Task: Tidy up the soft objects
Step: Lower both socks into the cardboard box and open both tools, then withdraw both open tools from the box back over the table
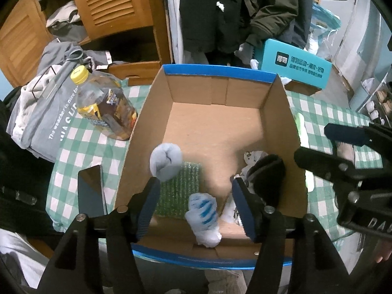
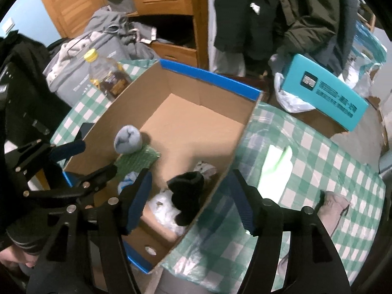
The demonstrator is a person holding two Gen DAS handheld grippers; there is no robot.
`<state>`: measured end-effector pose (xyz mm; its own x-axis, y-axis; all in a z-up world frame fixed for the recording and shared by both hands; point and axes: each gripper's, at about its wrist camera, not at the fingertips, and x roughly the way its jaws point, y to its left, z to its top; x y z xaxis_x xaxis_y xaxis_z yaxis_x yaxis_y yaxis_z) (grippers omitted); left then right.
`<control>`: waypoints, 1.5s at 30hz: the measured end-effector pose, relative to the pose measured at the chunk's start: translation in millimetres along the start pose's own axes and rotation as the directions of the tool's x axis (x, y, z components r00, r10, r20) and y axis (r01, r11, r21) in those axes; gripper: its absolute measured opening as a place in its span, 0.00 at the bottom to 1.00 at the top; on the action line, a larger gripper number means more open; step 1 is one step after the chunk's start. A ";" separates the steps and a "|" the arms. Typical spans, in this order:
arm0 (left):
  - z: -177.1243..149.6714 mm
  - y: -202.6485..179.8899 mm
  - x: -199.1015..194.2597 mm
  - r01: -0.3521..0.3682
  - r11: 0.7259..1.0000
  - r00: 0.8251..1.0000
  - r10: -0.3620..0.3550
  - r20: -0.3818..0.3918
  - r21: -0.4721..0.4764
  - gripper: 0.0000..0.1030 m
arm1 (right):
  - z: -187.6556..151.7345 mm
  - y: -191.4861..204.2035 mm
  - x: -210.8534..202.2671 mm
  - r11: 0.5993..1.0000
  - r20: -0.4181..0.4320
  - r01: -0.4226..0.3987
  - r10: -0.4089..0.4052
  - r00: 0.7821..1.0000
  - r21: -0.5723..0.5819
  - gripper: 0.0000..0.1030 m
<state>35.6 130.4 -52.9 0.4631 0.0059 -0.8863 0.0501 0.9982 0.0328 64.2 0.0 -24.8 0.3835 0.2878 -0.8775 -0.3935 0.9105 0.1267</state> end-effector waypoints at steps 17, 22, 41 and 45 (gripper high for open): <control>4.3 -27.3 -5.1 0.007 0.999 1.000 -0.008 0.017 0.047 0.72 | -18.5 -47.1 -20.3 0.992 0.020 0.059 -0.062 0.998 0.112 0.72; 5.9 -42.1 -3.3 0.013 0.997 1.000 -0.014 0.015 0.075 0.72 | -26.0 -63.2 -27.1 0.986 0.023 0.081 -0.085 0.996 0.146 0.73; 14.2 -104.8 -5.5 0.059 0.987 0.998 -0.061 0.008 0.148 0.78 | -70.3 -143.7 -49.0 0.941 0.006 0.152 -0.161 0.987 0.302 0.74; 14.4 -116.8 -4.8 0.064 0.985 0.998 -0.065 0.003 0.161 0.78 | -79.4 -156.9 -52.5 0.931 -0.001 0.167 -0.176 0.984 0.324 0.74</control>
<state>40.3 12.9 -45.8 0.4616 -0.0593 -0.8851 0.2215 0.9739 0.0503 39.4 -181.5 -35.3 0.4462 0.1228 -0.8865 -0.0317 0.9921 0.1215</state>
